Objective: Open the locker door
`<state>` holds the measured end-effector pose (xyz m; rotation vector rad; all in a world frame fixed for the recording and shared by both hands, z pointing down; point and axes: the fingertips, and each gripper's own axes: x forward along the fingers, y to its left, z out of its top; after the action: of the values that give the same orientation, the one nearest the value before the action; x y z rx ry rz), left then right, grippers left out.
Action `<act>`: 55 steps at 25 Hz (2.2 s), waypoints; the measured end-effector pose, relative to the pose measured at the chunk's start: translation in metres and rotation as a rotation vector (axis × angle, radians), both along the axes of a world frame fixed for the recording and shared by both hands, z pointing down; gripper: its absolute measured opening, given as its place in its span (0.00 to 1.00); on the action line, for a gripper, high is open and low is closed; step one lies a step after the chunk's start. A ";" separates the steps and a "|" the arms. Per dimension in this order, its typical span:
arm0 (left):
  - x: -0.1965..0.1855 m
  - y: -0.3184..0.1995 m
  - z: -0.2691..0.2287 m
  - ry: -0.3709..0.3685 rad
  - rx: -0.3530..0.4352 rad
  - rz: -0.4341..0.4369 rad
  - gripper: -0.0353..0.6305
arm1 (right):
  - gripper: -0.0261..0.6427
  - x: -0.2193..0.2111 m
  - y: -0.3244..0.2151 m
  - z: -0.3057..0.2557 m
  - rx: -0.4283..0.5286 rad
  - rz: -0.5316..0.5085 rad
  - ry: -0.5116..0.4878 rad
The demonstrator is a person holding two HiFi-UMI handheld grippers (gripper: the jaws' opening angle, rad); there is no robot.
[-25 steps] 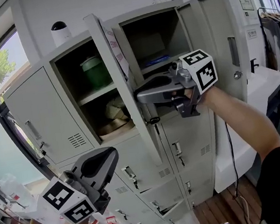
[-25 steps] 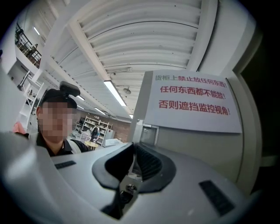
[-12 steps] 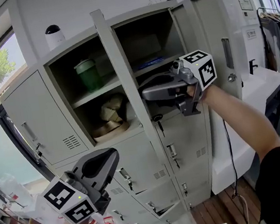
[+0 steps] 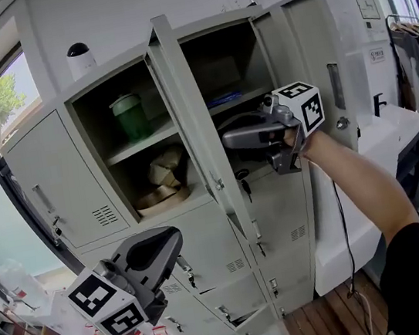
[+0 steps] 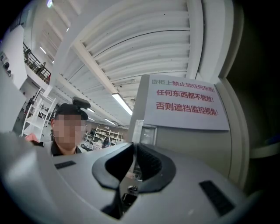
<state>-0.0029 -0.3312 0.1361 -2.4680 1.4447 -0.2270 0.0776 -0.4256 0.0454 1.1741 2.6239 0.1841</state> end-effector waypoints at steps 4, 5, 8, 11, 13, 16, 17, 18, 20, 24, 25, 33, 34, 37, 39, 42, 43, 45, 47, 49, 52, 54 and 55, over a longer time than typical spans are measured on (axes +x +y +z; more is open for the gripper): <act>0.004 -0.002 0.000 0.005 0.005 0.001 0.08 | 0.09 0.008 -0.006 0.001 -0.011 -0.024 -0.001; 0.005 -0.002 0.000 0.006 0.004 0.002 0.08 | 0.09 0.011 -0.008 0.001 -0.013 -0.029 -0.001; 0.005 -0.002 0.003 0.009 -0.002 0.000 0.08 | 0.09 0.015 -0.013 0.000 -0.019 -0.041 -0.002; 0.002 0.000 0.003 0.014 -0.006 -0.007 0.08 | 0.09 0.016 -0.018 -0.001 -0.030 -0.049 -0.002; 0.001 0.001 0.003 0.016 -0.004 -0.011 0.08 | 0.09 0.019 -0.022 0.000 -0.035 -0.047 -0.006; 0.004 0.003 0.004 0.020 0.000 -0.018 0.08 | 0.09 0.027 -0.027 0.001 -0.040 -0.039 -0.020; 0.004 0.004 0.004 0.022 0.000 -0.019 0.08 | 0.09 0.028 -0.028 0.001 -0.042 -0.037 -0.024; 0.005 0.004 0.004 0.025 0.000 -0.020 0.08 | 0.09 0.028 -0.028 0.000 -0.043 -0.034 -0.028; 0.006 0.006 0.005 0.031 -0.002 -0.020 0.08 | 0.09 0.029 -0.028 0.000 -0.040 -0.023 -0.037; 0.009 0.010 0.010 0.035 -0.007 -0.017 0.08 | 0.06 0.030 -0.027 0.000 -0.013 0.019 -0.067; 0.009 0.011 0.012 0.037 -0.009 -0.017 0.08 | 0.06 0.029 -0.026 -0.001 -0.009 0.031 -0.075; 0.007 0.025 0.013 0.049 -0.005 -0.003 0.08 | 0.06 0.014 -0.021 -0.007 0.002 0.217 -0.098; 0.008 0.027 0.013 0.051 -0.003 0.002 0.08 | 0.06 0.014 -0.022 -0.008 0.007 0.251 -0.100; 0.008 0.031 0.013 0.057 0.004 0.023 0.08 | 0.06 0.013 -0.019 -0.009 0.029 0.343 -0.106; 0.004 0.037 0.013 0.061 0.010 0.042 0.08 | 0.06 0.012 -0.012 -0.014 0.030 0.397 -0.119; -0.004 0.051 0.011 0.070 0.024 0.076 0.08 | 0.06 0.013 0.000 -0.021 0.034 0.505 -0.150; -0.006 0.057 0.011 0.078 0.028 0.089 0.08 | 0.06 0.015 0.005 -0.023 0.037 0.545 -0.166; -0.012 0.068 0.011 0.100 0.031 0.114 0.08 | 0.06 0.019 0.016 -0.026 0.041 0.617 -0.198; -0.019 0.078 0.010 0.112 0.032 0.136 0.08 | 0.06 0.024 0.028 -0.030 0.038 0.673 -0.229; -0.028 0.086 0.009 0.121 0.032 0.152 0.08 | 0.06 0.027 0.044 -0.035 0.037 0.713 -0.259; -0.039 0.098 0.011 0.135 0.027 0.172 0.08 | 0.06 0.030 0.073 -0.037 0.048 0.755 -0.285; -0.045 0.107 0.011 0.146 0.033 0.185 0.08 | 0.06 0.028 0.092 -0.033 0.050 0.783 -0.280; -0.048 0.112 0.011 0.153 0.039 0.191 0.08 | 0.06 0.026 0.101 -0.030 0.041 0.801 -0.270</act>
<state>-0.0513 -0.2189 0.1467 -2.6187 1.2436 0.0282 0.1036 -0.3244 0.0153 0.0325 2.6839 0.4993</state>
